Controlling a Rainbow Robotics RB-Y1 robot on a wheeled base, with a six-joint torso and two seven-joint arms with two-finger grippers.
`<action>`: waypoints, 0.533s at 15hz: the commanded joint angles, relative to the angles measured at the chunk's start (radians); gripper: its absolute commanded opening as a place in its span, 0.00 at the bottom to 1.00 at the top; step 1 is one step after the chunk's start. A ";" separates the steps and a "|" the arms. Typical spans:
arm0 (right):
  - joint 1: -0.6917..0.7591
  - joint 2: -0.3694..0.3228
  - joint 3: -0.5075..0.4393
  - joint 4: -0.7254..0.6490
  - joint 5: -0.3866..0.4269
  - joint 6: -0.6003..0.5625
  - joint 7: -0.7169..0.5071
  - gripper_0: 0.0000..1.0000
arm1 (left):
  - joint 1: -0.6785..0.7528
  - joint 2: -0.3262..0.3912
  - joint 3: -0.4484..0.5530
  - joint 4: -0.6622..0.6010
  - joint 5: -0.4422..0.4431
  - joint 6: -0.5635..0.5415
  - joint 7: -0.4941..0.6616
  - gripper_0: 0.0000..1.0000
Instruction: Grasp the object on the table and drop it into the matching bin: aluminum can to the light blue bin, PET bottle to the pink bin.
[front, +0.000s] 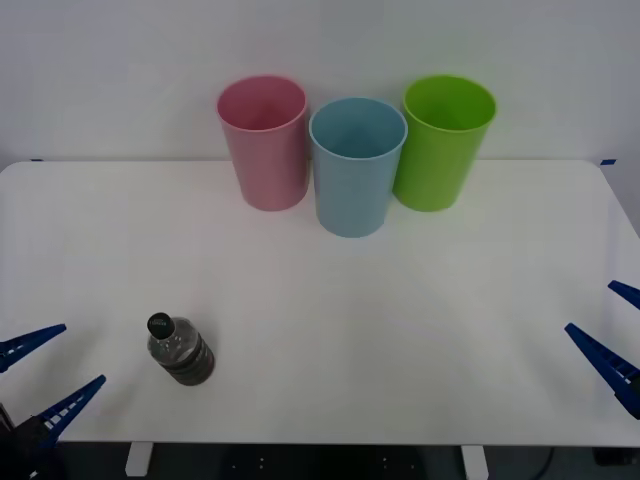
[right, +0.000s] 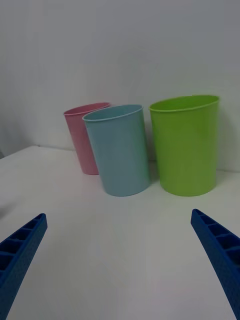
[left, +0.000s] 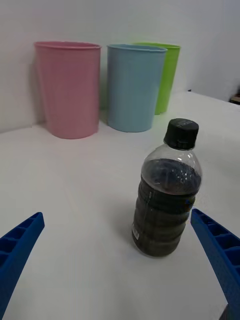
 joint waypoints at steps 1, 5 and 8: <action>0.000 0.000 0.000 0.000 0.000 0.000 0.000 1.00 | 0.011 0.000 -0.024 0.002 -0.002 -0.001 -0.043 1.00; 0.000 0.000 0.000 0.000 0.000 0.000 0.000 1.00 | -0.002 0.000 -0.067 0.034 -0.002 0.003 -0.087 1.00; 0.000 0.000 0.000 0.000 0.000 0.000 0.000 1.00 | -0.010 -0.005 -0.097 0.036 -0.010 0.019 -0.087 1.00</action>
